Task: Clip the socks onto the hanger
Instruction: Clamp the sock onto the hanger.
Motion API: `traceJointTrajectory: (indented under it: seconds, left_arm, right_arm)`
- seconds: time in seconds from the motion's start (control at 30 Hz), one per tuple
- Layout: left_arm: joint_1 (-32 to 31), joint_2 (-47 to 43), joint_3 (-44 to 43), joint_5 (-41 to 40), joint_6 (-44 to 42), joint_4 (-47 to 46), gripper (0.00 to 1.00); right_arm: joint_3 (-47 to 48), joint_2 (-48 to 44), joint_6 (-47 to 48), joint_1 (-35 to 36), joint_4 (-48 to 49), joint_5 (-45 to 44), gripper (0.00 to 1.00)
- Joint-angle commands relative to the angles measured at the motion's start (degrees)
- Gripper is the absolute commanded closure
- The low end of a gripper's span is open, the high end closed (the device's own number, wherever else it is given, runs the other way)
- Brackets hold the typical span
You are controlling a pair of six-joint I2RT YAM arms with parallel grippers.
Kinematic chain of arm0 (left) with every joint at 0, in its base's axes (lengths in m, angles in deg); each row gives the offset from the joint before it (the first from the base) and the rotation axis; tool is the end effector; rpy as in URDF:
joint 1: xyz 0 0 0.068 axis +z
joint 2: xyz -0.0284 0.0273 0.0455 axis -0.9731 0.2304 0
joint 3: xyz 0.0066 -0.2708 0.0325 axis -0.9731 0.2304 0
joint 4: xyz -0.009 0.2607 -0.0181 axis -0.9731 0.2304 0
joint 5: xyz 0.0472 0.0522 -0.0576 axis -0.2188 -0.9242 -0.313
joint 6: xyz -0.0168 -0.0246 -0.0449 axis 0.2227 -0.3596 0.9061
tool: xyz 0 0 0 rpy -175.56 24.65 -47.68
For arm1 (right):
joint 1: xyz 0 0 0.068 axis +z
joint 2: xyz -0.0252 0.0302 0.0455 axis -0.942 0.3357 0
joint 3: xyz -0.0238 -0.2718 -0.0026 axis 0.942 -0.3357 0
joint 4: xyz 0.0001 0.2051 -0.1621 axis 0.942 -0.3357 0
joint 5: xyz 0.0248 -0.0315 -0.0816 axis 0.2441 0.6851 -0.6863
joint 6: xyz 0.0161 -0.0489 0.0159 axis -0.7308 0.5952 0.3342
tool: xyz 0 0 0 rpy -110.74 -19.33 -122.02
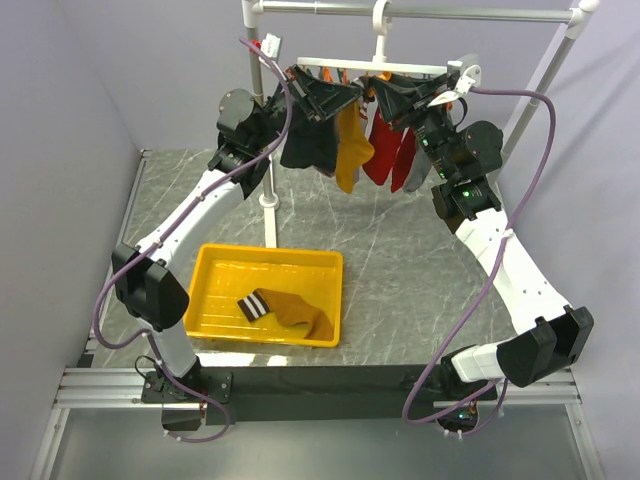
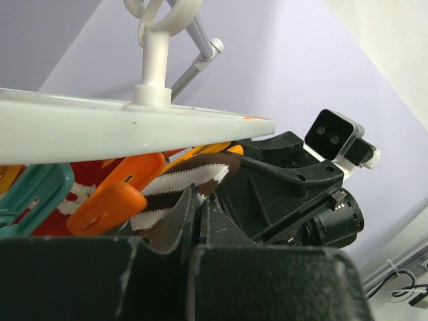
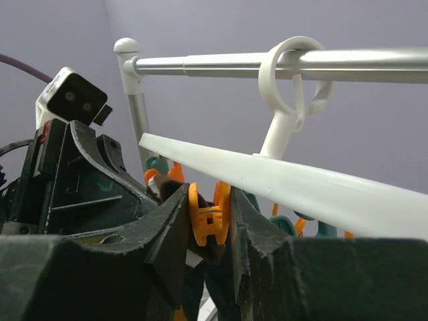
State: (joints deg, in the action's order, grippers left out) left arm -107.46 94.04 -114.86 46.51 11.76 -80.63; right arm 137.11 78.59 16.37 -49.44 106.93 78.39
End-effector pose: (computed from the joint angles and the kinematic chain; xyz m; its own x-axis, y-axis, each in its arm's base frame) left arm 0.3381 -0.2215 0.4972 -0.5364 -0.5917 -0.6018 0.7412 0.0107 -0.6712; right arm 0.2731 0.1147 0.5094 0.3940 0.3263 -0.8593 -0.6351 0.7725 0.0021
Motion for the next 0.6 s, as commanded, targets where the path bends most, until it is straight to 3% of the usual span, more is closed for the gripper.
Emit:
traceJointTrajectory:
  seconds: [0.0,0.33,0.57]
  left_arm:
    - [-0.15,-0.49,-0.87,2.38,0.9,-3.06,0.99]
    - [-0.15,-2.07,0.98,2.3,-0.16,-0.33,0.99]
    - [-0.15,-0.66,-0.16,4.23,2.91,-4.37,0.99]
  right_arm:
    - [1.07,-2.17,-0.92,0.06,4.46,-0.19,1.0]
    - [0.89,-2.43,-0.48,0.06,6.57,-0.37,1.0]
    - [1.24,-1.82,-1.27,-0.03,5.87,2.01,1.0]
